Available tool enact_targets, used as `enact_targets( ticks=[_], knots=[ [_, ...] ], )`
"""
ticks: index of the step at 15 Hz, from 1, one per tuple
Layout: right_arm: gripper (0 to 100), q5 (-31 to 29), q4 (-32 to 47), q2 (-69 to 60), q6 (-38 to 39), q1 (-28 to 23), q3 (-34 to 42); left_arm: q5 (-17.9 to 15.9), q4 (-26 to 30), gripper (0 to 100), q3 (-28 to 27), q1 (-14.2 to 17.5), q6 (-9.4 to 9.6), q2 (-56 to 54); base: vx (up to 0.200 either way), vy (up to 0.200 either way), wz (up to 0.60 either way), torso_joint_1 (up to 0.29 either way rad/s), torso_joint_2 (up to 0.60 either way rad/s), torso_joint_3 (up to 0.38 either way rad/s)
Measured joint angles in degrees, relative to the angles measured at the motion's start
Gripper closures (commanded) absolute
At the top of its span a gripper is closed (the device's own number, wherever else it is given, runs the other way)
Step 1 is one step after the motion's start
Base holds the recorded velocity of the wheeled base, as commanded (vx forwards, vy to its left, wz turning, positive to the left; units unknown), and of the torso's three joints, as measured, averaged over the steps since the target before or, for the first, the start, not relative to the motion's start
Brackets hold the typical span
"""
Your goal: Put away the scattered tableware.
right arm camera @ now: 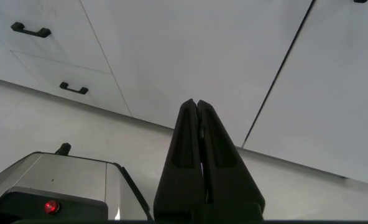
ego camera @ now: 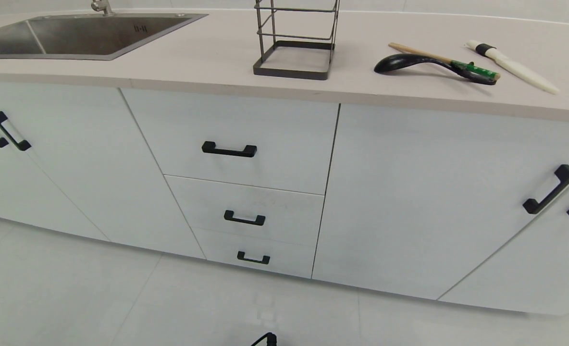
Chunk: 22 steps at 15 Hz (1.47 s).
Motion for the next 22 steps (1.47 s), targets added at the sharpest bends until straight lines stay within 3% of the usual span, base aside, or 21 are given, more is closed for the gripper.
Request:
enact_targets(
  ticks=[11,16,20,22],
  knots=[
    [100,0.0,0.0,0.0,0.0,0.0,0.0,-0.2,-0.1,0,0.0,0.0,0.99,0.0,0.000,0.000,0.00,0.000,0.00,0.000],
    [100,0.0,0.0,0.0,0.0,0.0,0.0,-0.4,-0.3,0,0.0,0.1,0.52,0.0,0.000,0.000,0.00,0.000,0.00,0.000],
    [100,-0.1,0.0,0.0,0.0,0.0,0.0,-0.9,-0.3,0,0.0,0.1,1.45,0.0,0.000,0.000,0.00,0.000,0.00,0.000],
    [100,0.0,0.0,0.0,0.0,0.0,0.0,-3.5,-3.9,0,0.0,0.2,3.73,0.0,0.000,0.000,0.00,0.000,0.00,0.000]
  ],
)
